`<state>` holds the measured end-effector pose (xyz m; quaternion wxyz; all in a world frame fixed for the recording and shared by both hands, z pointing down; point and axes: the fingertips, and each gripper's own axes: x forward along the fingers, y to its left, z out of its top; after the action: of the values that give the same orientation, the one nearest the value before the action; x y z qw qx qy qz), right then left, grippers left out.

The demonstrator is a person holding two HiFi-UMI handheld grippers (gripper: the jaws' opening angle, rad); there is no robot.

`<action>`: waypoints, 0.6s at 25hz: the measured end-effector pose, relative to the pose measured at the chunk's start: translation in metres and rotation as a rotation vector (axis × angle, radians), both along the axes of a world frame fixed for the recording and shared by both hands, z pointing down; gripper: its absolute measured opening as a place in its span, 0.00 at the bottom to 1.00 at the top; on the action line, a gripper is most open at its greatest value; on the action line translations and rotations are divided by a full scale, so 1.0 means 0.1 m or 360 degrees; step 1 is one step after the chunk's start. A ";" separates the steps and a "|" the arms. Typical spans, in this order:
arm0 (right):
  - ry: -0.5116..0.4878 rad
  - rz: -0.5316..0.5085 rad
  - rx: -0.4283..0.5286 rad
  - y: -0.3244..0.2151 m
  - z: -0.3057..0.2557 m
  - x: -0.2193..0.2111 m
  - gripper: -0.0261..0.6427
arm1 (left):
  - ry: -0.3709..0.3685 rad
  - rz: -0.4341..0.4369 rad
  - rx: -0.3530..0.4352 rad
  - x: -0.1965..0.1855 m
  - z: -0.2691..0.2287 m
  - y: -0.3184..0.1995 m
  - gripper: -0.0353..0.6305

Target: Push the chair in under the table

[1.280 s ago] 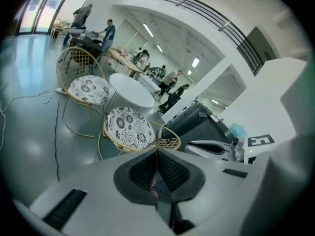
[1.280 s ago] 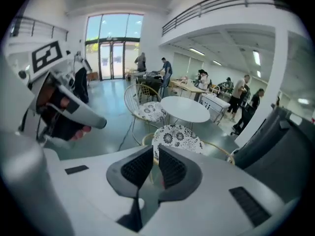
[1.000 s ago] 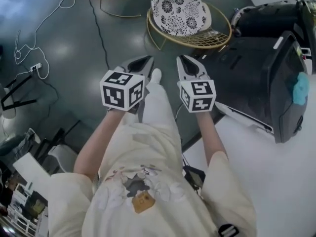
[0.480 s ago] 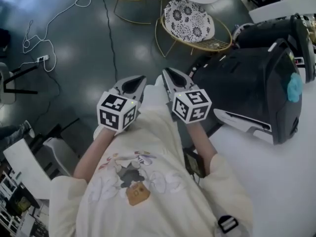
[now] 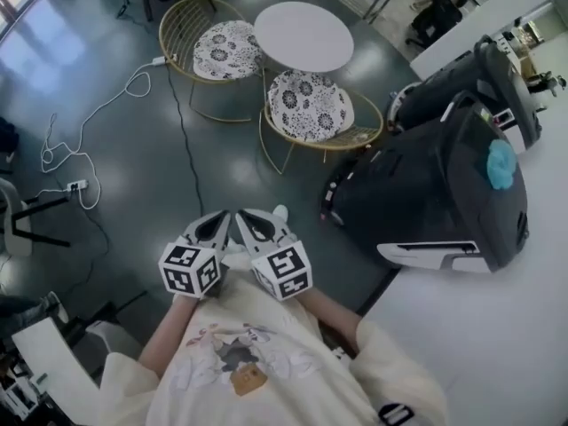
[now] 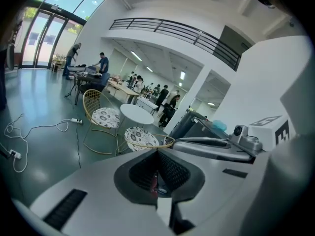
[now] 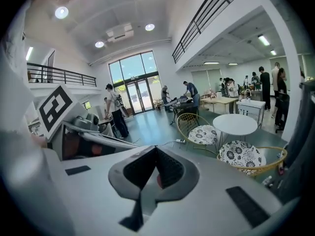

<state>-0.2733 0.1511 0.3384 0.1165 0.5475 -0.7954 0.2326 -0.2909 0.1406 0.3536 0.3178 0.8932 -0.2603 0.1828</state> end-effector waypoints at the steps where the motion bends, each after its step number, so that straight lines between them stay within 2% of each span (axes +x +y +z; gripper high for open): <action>1: -0.0010 0.0022 0.0008 -0.01 0.00 0.04 0.05 | 0.0000 0.0027 0.0016 0.04 -0.02 0.00 0.07; 6: -0.0002 0.0142 0.0020 0.00 0.05 0.29 0.05 | -0.0010 0.0107 0.0079 0.18 -0.07 0.01 0.07; 15: -0.0061 0.0133 -0.0006 0.05 0.09 0.24 0.05 | -0.0010 0.0126 0.0034 0.16 0.00 0.05 0.07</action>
<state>-0.2497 0.1557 0.3478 0.0924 0.5756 -0.7734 0.2492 -0.2749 0.1460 0.3536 0.3000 0.9056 -0.2276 0.1953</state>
